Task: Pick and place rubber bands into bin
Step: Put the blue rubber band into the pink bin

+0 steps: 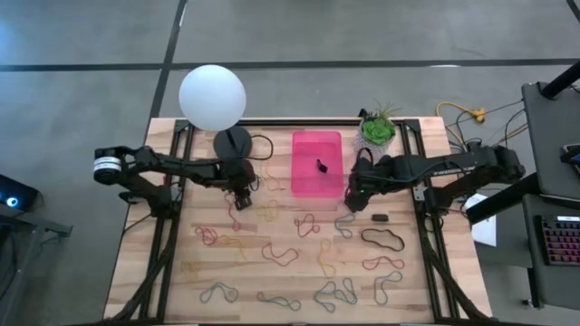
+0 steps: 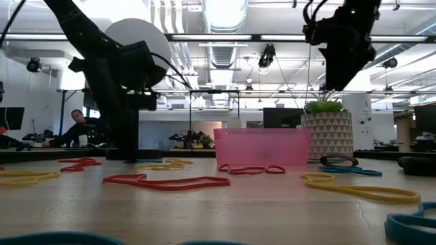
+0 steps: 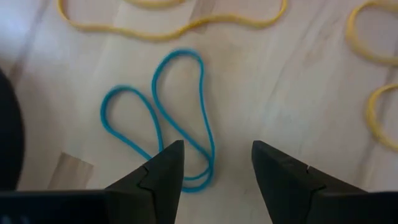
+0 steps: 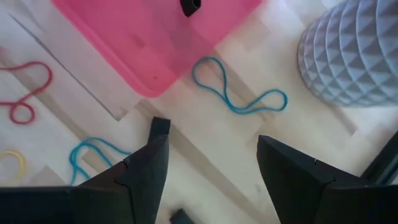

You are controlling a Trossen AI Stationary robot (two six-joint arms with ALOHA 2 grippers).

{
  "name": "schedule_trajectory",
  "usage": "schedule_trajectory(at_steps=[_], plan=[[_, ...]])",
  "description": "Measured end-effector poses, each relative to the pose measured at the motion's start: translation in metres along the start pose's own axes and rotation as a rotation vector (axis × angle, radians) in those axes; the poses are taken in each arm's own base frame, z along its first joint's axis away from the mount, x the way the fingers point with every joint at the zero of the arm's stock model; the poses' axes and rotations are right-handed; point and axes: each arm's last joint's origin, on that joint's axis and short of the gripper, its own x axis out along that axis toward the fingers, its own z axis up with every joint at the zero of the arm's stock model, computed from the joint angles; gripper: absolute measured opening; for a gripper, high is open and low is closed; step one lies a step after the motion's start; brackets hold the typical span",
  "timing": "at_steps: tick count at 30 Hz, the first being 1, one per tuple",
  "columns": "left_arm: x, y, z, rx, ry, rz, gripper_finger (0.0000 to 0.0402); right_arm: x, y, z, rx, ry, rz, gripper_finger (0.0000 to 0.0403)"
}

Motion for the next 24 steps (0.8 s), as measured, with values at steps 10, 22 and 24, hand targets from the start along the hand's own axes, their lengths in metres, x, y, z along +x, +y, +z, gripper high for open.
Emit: schedule_trajectory(at_steps=[10, 22, 24], plan=[[0.020, 0.004, -0.005, -0.023, 0.077, 0.007, 0.0131, -0.009, -0.010, -0.015, 0.109, -0.032, 0.050, 0.0231], [0.026, 0.027, -0.006, -0.153, 0.101, -0.049, 0.0003, -0.007, -0.005, -0.012, 0.115, -0.052, 0.074, 0.0231], [0.023, 0.028, -0.003, -0.190, 0.086, -0.069, 0.0001, -0.007, -0.005, -0.012, 0.105, -0.055, 0.072, 0.0231]])
